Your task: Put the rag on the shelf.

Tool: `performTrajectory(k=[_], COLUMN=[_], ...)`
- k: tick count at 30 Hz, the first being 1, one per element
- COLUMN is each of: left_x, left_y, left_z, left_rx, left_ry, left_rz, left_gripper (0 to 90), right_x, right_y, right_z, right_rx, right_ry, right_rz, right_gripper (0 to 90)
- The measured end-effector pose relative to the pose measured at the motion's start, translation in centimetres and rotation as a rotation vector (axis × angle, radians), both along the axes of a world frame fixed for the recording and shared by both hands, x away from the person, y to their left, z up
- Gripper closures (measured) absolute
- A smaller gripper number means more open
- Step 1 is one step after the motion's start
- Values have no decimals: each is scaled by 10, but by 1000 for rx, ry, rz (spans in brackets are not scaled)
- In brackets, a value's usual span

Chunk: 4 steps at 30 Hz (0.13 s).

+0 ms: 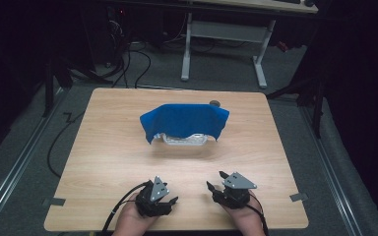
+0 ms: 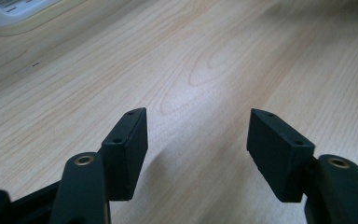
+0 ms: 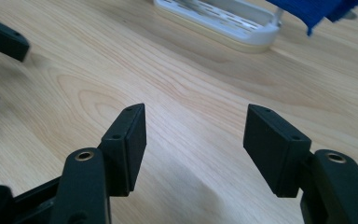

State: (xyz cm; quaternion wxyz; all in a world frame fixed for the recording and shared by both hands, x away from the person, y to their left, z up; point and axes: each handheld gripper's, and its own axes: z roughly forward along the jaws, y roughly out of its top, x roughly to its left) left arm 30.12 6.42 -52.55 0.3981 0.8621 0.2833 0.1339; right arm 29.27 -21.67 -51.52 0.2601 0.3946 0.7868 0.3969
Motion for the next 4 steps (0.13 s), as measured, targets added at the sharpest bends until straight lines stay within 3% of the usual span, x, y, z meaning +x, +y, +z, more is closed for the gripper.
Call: performTrajectory(k=[4], left_x=[5], left_y=[10], left_z=[-2], left_rx=[-28], left_ry=[32], left_rz=[30], left_gripper=[390], right_x=[2], right_y=[2], right_z=[-3], right_rx=[-4], right_ry=[22], right_rz=[5], right_gripper=[392])
